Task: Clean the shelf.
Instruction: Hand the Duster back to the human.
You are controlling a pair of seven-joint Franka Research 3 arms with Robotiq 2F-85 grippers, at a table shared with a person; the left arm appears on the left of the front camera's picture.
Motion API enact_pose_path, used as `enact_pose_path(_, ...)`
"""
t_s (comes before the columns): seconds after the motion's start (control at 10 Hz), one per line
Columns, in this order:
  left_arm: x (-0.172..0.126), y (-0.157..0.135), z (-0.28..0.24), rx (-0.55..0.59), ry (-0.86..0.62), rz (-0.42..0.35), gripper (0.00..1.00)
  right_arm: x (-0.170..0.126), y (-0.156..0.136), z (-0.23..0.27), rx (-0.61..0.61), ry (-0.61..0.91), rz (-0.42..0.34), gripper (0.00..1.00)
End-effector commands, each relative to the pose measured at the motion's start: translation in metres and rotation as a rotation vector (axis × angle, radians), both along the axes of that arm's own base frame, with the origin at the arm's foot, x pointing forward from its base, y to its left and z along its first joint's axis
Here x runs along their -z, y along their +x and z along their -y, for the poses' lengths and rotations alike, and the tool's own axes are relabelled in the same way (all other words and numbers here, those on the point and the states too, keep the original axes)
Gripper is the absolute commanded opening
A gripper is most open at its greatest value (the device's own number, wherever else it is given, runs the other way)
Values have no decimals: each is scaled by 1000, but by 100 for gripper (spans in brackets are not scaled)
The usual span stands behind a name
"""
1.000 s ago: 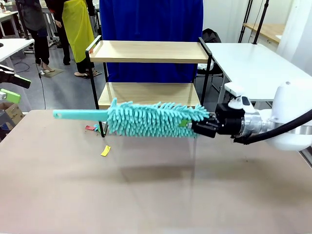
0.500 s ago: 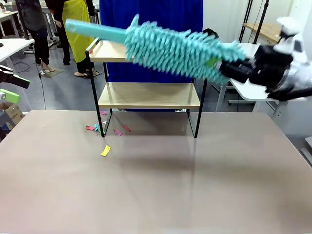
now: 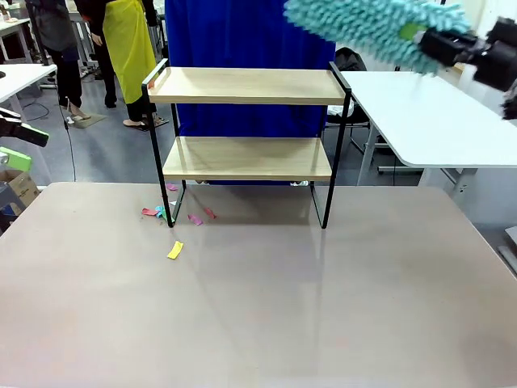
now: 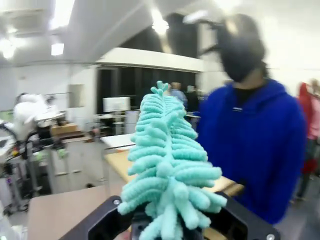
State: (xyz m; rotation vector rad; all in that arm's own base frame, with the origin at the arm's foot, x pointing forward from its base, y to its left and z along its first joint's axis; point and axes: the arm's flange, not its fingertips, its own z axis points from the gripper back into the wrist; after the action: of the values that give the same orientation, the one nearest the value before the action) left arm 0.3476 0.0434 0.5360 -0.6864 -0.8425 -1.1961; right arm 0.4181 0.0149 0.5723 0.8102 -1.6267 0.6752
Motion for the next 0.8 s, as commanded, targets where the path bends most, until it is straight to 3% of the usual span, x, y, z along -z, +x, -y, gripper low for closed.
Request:
enact_pose_path(0.0,-1,2,1,10,-32,24,100,18,-4,6,257,25,13,17)
enact_pose_path(0.3,-1,2,1,10,-32,24,100,43,-5,58,507,23,1,17)
enact_pose_path(0.7,-1,2,1,10,-32,24,100,106,-2,90,633,-24,-113,17)
